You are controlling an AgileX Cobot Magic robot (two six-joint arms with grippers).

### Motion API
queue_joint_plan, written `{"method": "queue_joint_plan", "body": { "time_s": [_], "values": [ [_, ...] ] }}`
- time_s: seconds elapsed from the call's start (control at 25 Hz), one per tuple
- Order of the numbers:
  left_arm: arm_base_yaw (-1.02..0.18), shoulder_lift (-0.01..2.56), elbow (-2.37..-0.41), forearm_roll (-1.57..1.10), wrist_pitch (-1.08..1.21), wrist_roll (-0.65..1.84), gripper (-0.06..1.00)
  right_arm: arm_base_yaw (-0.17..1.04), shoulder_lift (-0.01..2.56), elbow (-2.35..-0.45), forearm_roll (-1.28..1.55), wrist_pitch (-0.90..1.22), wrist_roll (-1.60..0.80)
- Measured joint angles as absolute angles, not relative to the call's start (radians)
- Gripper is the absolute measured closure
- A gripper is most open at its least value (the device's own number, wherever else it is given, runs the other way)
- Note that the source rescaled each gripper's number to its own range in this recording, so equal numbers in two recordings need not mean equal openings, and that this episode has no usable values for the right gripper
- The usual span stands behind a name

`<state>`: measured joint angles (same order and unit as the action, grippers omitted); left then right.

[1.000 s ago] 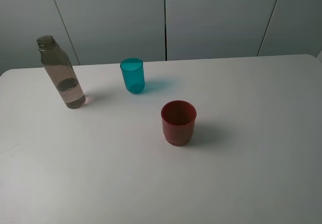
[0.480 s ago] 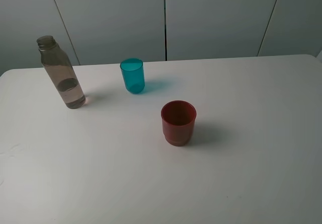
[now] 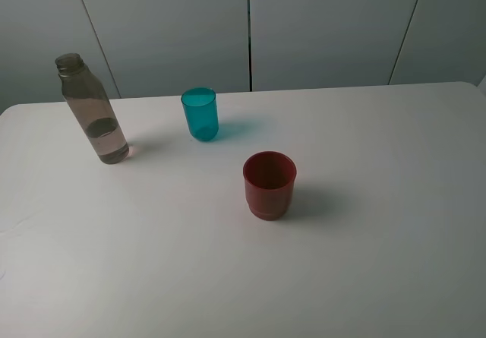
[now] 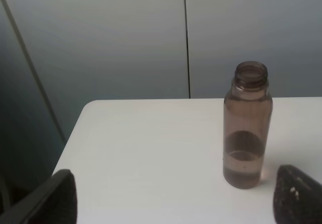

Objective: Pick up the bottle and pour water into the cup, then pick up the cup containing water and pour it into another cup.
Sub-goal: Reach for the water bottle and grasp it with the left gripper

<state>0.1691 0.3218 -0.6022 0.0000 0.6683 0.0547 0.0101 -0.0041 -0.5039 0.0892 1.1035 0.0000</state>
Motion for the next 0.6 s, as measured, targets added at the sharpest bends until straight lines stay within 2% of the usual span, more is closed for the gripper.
{"method": "queue_joint_plan", "body": {
  "time_s": [0.6],
  "values": [
    [0.167, 0.765, -0.602, -0.208, 0.376, 0.361, -0.05, 0.010, -0.004, -0.504, 0.089, 1.104, 0.000]
  ]
}}
